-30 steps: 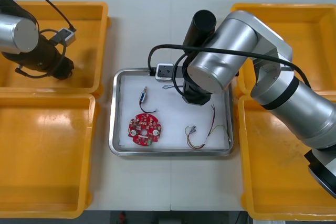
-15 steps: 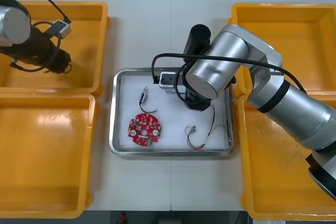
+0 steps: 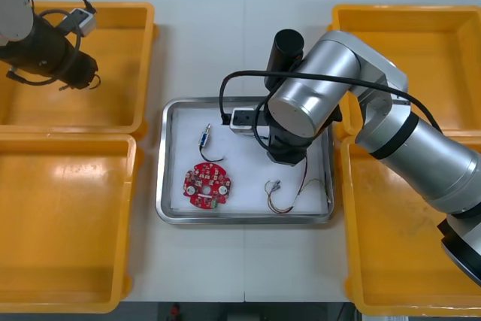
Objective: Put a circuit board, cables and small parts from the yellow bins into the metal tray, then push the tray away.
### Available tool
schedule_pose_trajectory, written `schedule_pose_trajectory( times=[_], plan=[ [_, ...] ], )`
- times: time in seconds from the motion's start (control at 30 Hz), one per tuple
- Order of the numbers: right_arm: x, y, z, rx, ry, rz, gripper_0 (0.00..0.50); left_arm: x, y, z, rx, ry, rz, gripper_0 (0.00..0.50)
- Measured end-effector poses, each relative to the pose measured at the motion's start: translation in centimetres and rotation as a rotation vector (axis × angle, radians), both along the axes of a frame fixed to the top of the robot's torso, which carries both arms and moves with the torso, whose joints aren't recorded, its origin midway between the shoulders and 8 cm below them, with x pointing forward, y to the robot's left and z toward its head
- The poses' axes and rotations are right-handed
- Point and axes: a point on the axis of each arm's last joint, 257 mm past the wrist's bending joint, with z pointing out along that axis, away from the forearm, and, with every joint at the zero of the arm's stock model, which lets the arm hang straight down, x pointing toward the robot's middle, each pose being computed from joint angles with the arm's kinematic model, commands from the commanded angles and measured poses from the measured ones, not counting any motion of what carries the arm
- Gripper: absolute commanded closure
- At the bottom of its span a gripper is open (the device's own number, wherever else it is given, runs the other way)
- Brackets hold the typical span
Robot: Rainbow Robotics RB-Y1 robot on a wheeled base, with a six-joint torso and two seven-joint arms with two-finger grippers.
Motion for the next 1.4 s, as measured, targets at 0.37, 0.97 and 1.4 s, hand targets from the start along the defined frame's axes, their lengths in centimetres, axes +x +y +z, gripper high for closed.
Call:
schedule_pose_trajectory(
  times=[0.37, 0.97, 1.4],
  plan=[
    [-2.8, -1.6, 5.4, -0.071, -0.033, 0.002, 0.0, -0.3, -0.3, 4.5, 0.019, 0.028, 0.002, 0.5],
    [-1.4, -5.8, 13.0, 0.33, -0.161, -0.468, 0.0, -5.0, -7.0, 10.4, -0.063, 0.067, 0.154, 0.5],
    [-2.4, -14.4, 13.0, 0.504, -0.167, -0.84, 0.0, -7.9, -16.7, 9.8, -0.143, 0.094, 0.228, 0.5]
  ],
)
